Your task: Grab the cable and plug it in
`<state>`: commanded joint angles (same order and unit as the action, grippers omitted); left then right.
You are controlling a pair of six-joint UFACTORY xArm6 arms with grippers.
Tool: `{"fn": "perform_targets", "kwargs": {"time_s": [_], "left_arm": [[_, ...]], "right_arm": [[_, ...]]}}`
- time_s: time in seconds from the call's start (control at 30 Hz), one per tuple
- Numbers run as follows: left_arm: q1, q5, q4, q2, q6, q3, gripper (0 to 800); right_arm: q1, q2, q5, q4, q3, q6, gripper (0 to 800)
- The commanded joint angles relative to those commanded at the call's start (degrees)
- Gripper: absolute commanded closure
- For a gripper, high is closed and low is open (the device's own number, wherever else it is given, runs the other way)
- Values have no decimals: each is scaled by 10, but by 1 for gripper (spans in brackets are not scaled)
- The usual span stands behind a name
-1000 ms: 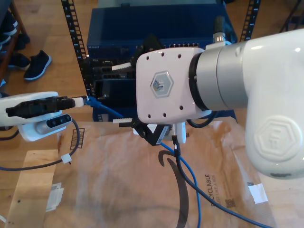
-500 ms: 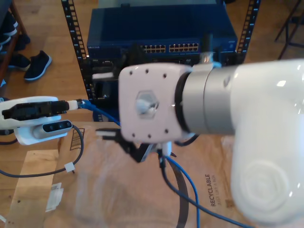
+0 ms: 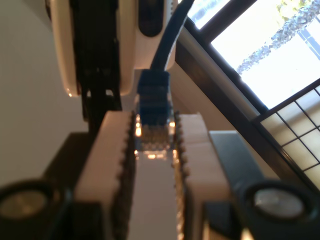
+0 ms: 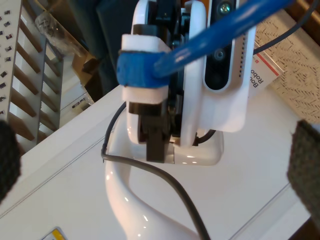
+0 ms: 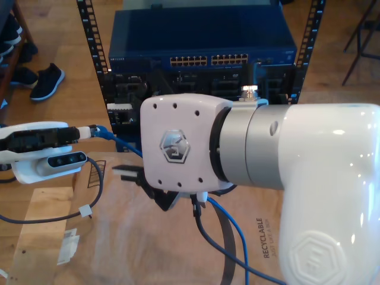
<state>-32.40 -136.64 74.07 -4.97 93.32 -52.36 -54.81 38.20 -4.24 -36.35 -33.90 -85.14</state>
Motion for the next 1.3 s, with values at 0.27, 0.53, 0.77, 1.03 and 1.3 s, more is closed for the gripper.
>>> {"fn": "perform_targets", "kwargs": {"time_s": [0.27, 0.53, 0.77, 1.03, 1.3], "left_arm": [[2, -28, 1, 4, -3, 8, 775], [1, -33, 2, 4, -3, 9, 770], [0, -31, 4, 4, -4, 8, 770], [-1, -31, 4, 4, -4, 4, 771], [0, -31, 4, 4, -3, 4, 771]], "right_arm": [[-4, -6, 3, 1, 2, 0, 141], [-12, -9, 3, 1, 2, -1, 150], [-18, -11, 5, 1, 2, -1, 181], [-18, -18, 9, 0, 2, -1, 263], [-32, -30, 34, 0, 1, -2, 365]]}}
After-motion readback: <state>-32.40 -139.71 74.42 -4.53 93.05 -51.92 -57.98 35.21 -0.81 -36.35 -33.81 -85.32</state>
